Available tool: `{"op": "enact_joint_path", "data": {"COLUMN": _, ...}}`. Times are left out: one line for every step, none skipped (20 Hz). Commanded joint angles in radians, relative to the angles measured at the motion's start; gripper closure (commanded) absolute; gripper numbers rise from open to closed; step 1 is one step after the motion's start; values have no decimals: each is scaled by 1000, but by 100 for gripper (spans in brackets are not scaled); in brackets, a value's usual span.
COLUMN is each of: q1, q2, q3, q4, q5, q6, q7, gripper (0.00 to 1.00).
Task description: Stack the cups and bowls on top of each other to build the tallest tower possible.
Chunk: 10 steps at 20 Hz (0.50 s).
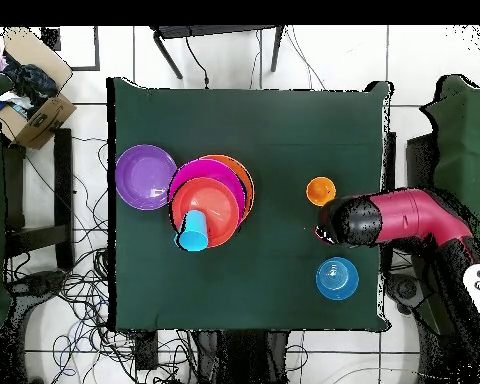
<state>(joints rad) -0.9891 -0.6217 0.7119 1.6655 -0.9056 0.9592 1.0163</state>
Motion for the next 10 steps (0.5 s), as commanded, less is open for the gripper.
{"op": "enact_joint_path", "data": {"q1": 29, "q2": 40, "q3": -47, "q4": 16, "q5": -123, "q6": -74, "q7": -154, "gripper": 0}}
{"op": "enact_joint_path", "data": {"q1": 26, "q2": 48, "q3": -46, "q4": 17, "q5": -125, "q6": -80, "q7": -160, "gripper": 0}}
{"op": "enact_joint_path", "data": {"q1": 23, "q2": 56, "q3": -47, "q4": 16, "q5": -122, "q6": -80, "q7": -163, "gripper": 0}}
{"op": "enact_joint_path", "data": {"q1": 33, "q2": 64, "q3": -56, "q4": 8, "q5": -123, "q6": -81, "q7": -137, "gripper": 0}}
{"op": "enact_joint_path", "data": {"q1": 41, "q2": 65, "q3": -72, "q4": 2, "q5": -128, "q6": -67, "q7": -117, "gripper": 0}}
{"op": "enact_joint_path", "data": {"q1": 38, "q2": 70, "q3": -77, "q4": -3, "q5": -131, "q6": -66, "q7": -121, "gripper": 0}}
{"op": "enact_joint_path", "data": {"q1": 32, "q2": 76, "q3": -70, "q4": -4, "q5": -132, "q6": -83, "q7": -129, "gripper": 0}}
{"op": "enact_joint_path", "data": {"q1": 30, "q2": 86, "q3": -70, "q4": -8, "q5": -129, "q6": -86, "q7": -130, "gripper": 0}}
{"op": "enact_joint_path", "data": {"q1": 35, "q2": 91, "q3": -78, "q4": -13, "q5": -137, "q6": -88, "q7": -120, "gripper": 0}}
{"op": "enact_joint_path", "data": {"q1": 37, "q2": 96, "q3": -82, "q4": -15, "q5": -147, "q6": -99, "q7": -113, "gripper": 0}}
